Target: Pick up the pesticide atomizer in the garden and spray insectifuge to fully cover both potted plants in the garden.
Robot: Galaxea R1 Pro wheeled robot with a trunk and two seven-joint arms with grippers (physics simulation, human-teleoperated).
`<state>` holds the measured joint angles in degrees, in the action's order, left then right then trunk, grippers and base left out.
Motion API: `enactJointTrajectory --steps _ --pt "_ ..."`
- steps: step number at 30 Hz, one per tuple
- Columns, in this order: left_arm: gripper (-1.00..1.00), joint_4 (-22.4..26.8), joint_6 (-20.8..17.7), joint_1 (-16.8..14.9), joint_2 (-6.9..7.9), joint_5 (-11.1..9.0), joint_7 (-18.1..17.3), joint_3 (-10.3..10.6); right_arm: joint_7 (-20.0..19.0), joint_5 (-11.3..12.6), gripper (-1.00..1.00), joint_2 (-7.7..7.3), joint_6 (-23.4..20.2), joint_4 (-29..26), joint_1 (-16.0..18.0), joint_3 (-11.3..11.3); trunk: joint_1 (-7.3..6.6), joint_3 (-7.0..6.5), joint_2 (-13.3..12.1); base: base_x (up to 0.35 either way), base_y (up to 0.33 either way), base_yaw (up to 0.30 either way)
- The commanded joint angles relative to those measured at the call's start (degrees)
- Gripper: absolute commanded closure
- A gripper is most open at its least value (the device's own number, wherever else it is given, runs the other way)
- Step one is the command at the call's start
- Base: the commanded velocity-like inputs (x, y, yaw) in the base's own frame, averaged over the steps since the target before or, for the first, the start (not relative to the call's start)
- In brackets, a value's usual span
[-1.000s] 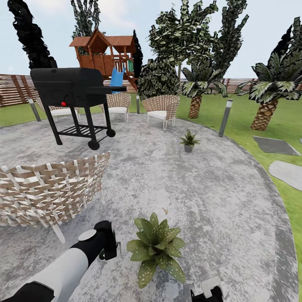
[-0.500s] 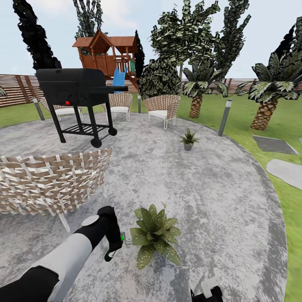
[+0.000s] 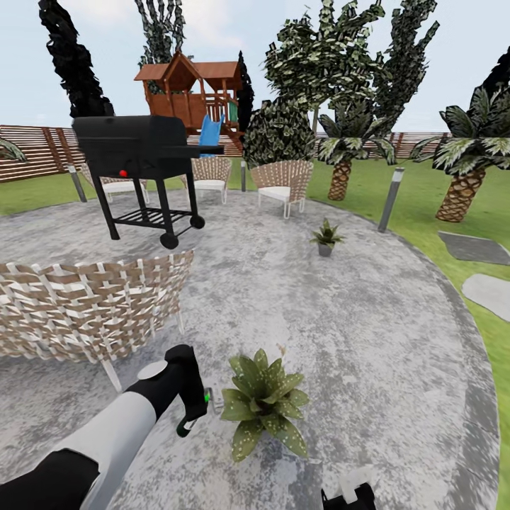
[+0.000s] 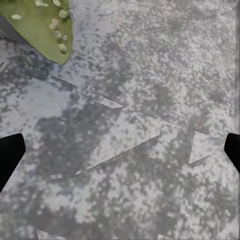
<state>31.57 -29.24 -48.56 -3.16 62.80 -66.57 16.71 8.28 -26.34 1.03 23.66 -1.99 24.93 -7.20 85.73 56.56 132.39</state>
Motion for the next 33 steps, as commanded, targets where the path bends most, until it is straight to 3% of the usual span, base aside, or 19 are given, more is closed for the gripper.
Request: enactJointTrajectory --steps 1,20,26,33 --pt "1.0 0.1 -0.6 0.0 -0.01 0.2 -0.3 0.1 0.2 -0.6 -1.0 0.02 0.2 0.1 0.0 -0.5 0.01 0.06 0.0 0.183 -0.211 0.132" --pt "1.0 -0.9 -0.2 1.1 0.11 0.5 0.5 0.3 0.2 -0.6 -1.0 0.02 0.2 0.1 0.0 -0.5 0.01 0.06 0.0 0.061 0.029 0.016" --pt "1.0 -1.0 0.3 3.9 0.24 0.3 3.1 0.3 0.2 -0.6 -1.0 0.02 0.2 0.1 0.0 -0.4 0.01 0.06 0.0 0.001 0.001 0.0" --pt "1.0 -1.1 0.0 4.1 0.34 0.4 3.6 0.4 0.2 -0.6 -1.0 0.02 0.2 0.1 0.0 -0.4 0.01 0.06 0.0 0.0 0.014 -0.245"
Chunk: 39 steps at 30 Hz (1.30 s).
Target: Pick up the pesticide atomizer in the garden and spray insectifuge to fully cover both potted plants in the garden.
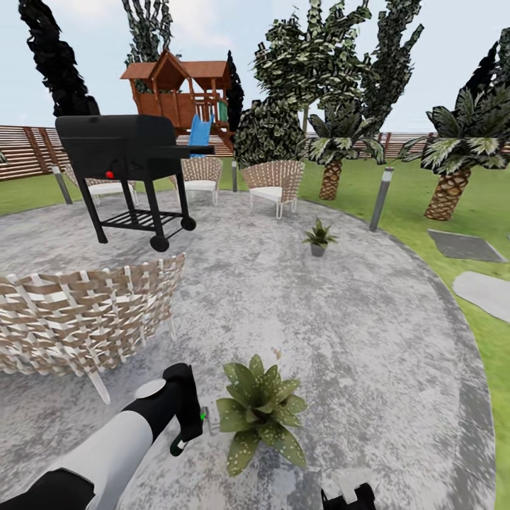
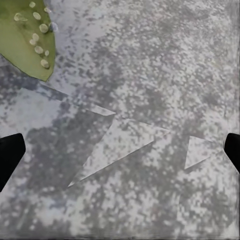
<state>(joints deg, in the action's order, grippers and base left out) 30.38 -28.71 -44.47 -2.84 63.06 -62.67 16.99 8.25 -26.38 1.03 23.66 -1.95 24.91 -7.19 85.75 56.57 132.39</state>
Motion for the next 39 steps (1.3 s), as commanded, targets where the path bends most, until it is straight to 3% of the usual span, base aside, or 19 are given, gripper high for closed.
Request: enactJointTrajectory --steps 1,7,15,21,28,31,34,39 --pt "1.0 0.1 -0.6 0.0 0.02 0.1 -0.3 0.1 0.3 -0.6 -1.0 0.02 0.2 0.1 0.1 -0.5 -0.01 0.05 0.0 0.0 0.142 -0.298" --pt "1.0 0.2 -0.8 0.0 0.27 0.1 -0.2 0.2 0.3 -0.6 -1.0 0.02 0.2 0.1 0.1 -0.5 -0.01 0.05 0.0 0.0 0.276 -0.27" --pt "1.0 0.1 -0.8 1.4 0.24 0.2 0.8 0.2 0.3 -0.6 -1.0 0.02 0.2 0.1 0.1 -0.5 -0.01 0.05 0.0 0.124 0.19 -0.01" --pt "1.0 0.0 -0.5 5.7 0.16 0.2 6.5 0.2 0.2 -0.8 -1.0 -0.04 0.2 0.1 0.1 -0.5 -0.01 0.05 0.0 0.005 0.006 0.0" --pt "1.0 0.1 -0.6 6.1 -0.07 -0.1 7.6 0.0 0.2 -0.8 -1.0 -0.07 0.2 0.1 0.1 -0.5 -0.01 0.05 0.0 0.0 0.0 0.0" --pt "1.0 -0.5 -0.4 6.2 -0.4 -1.2 7.8 0.0 0.2 -0.8 -1.0 -0.07 0.2 0.1 0.1 -0.5 -0.01 0.05 0.0 0.0 0.0 0.0" --pt "1.0 -3.1 0.1 6.2 -0.74 -5.6 8.1 0.0 0.2 -0.8 -1.0 -0.07 0.2 0.1 0.1 -0.5 -0.01 0.05 0.0 0.0 0.0 0.0" --pt "1.0 -3.4 0.2 6.2 -1.71 -7.2 8.1 -0.1 0.2 -0.9 -1.0 -0.07 0.2 0.1 0.1 -0.5 -0.01 0.05 0.0 0.0 0.0 0.0"
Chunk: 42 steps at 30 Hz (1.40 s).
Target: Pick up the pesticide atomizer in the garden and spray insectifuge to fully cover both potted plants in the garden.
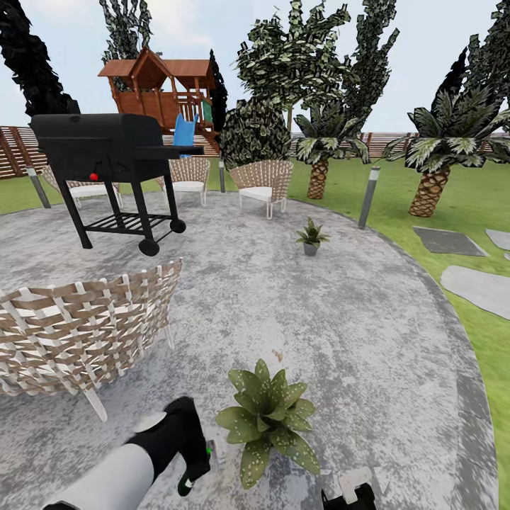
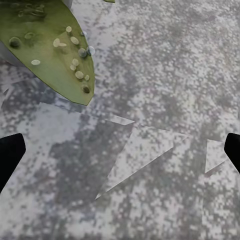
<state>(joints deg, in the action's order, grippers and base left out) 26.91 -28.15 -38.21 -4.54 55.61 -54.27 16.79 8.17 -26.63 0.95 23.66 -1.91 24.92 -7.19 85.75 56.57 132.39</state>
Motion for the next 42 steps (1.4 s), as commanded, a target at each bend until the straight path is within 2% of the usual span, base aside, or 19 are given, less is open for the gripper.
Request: enactJointTrajectory --steps 1,5,8,10,12,14,16,20,23,28,35,42 --pt "1.0 0.1 -0.4 0.0 -0.27 0.1 -0.3 0.1 0.3 -0.6 -1.0 0.02 0.2 0.1 0.0 -0.5 -0.01 0.05 0.0 0.0 0.0 0.0" --pt "1.0 0.7 -0.3 0.0 -0.36 -0.2 1.0 -0.1 0.3 -0.6 -1.0 0.02 0.2 0.1 0.0 -0.5 -0.01 0.05 0.0 0.0 0.0 0.0" --pt "1.0 1.0 -0.3 0.0 -0.16 -2.1 3.3 -0.3 0.3 -0.6 -1.0 0.02 0.2 0.1 0.0 -0.5 -0.01 0.05 0.0 0.0 0.0 0.0" --pt "1.0 1.1 -0.3 0.0 -0.09 -4.2 3.7 -0.5 0.3 -0.6 -1.0 0.02 0.2 0.1 0.0 -0.5 -0.01 0.05 0.0 0.0 0.0 0.0" --pt "1.0 1.1 -0.2 0.0 -0.03 -4.9 3.8 -0.4 0.3 -0.6 -1.0 0.02 0.2 0.1 0.0 -0.5 -0.01 0.05 0.0 0.0 0.0 0.0" --pt "1.0 1.0 -0.2 0.0 0.45 -5.1 3.8 -0.3 0.3 -0.6 -1.0 0.02 0.2 0.1 0.0 -0.5 -0.01 0.05 0.0 0.0 0.0 0.0" --pt "1.0 0.4 -0.2 0.0 2.08 -5.2 3.8 -0.2 0.3 -0.6 -1.0 0.02 0.2 0.1 0.0 -0.5 -0.01 0.05 0.0 0.0 0.0 0.0" --pt "1.0 0.3 -0.2 0.0 3.65 -5.2 3.9 -0.2 0.3 -0.6 -1.0 0.02 0.2 0.1 0.0 -0.5 -0.01 0.05 0.0 0.0 0.0 0.0" --pt "1.0 0.4 0.0 0.0 3.3 -5.2 4.1 0.0 0.3 -0.6 -1.0 0.02 0.2 0.1 0.0 -0.5 -0.01 0.05 0.0 0.0 0.0 0.0" --pt "1.0 0.3 2.8 0.0 2.87 -5.2 7.5 -0.1 0.3 -0.5 -1.0 0.02 0.2 0.0 0.0 -0.5 -0.01 0.05 0.0 0.0 0.0 0.0" --pt "1.0 0.3 2.7 0.0 2.99 -5.2 7.8 -0.2 0.3 -0.4 -1.0 0.02 0.2 0.1 0.0 -0.5 -0.01 -0.21 0.0 0.0 0.0 -0.178" --pt "1.0 0.5 2.4 -0.1 3.7 -4.9 7.7 -0.2 0.3 -0.4 -1.0 0.06 0.2 0.1 0.0 -0.5 -0.01 -0.51 0.0 0.0 0.0 -0.218"
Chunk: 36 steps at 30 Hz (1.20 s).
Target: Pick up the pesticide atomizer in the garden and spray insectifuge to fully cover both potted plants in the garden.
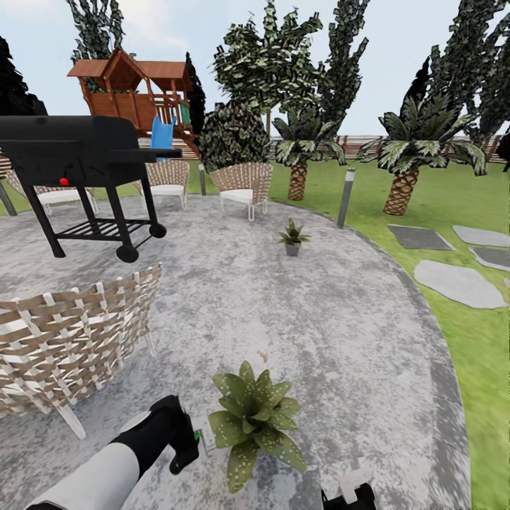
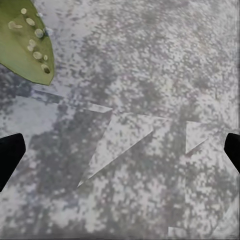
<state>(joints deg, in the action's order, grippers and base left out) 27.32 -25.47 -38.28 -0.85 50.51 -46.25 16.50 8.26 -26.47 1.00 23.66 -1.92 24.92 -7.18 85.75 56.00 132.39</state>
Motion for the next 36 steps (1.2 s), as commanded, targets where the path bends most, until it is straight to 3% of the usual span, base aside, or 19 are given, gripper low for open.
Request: enactJointTrajectory --steps 1,13,18,27,32,36 --pt "1.0 0.3 -0.3 0.0 0.03 0.4 -0.3 0.1 0.2 -0.6 -1.0 0.02 0.2 0.1 0.0 -0.5 -0.01 0.05 0.0 0.0 0.056 -0.041" --pt "1.0 0.7 -0.4 -0.9 0.06 1.1 -0.3 0.4 0.3 -0.6 -1.0 -0.21 0.2 0.1 0.0 -0.5 -0.01 0.04 0.0 0.0 0.086 -0.004" --pt "1.0 0.6 -0.5 -1.0 0.02 4.5 -0.4 0.3 0.3 -0.7 -1.0 -0.21 0.2 0.1 0.0 -0.5 -0.01 0.04 0.0 0.028 0.038 0.0" --pt "1.0 0.9 -0.3 -1.1 -0.25 4.5 -0.8 0.3 0.3 -0.7 -1.0 -0.21 0.2 0.1 0.0 -0.5 -0.01 0.04 0.0 0.079 0.1 0.0" --pt "1.0 1.0 -0.1 -1.2 -1.13 4.4 -0.9 0.3 0.2 -0.7 -1.0 -0.21 0.2 0.1 0.0 -0.5 -0.01 0.04 0.0 0.001 0.001 0.0" --pt "1.0 0.9 0.4 -2.5 -0.61 4.6 -4.0 0.7 0.2 -0.7 -1.0 -0.21 0.2 0.1 0.0 -0.5 -0.01 0.04 0.0 0.0 0.0 0.0"
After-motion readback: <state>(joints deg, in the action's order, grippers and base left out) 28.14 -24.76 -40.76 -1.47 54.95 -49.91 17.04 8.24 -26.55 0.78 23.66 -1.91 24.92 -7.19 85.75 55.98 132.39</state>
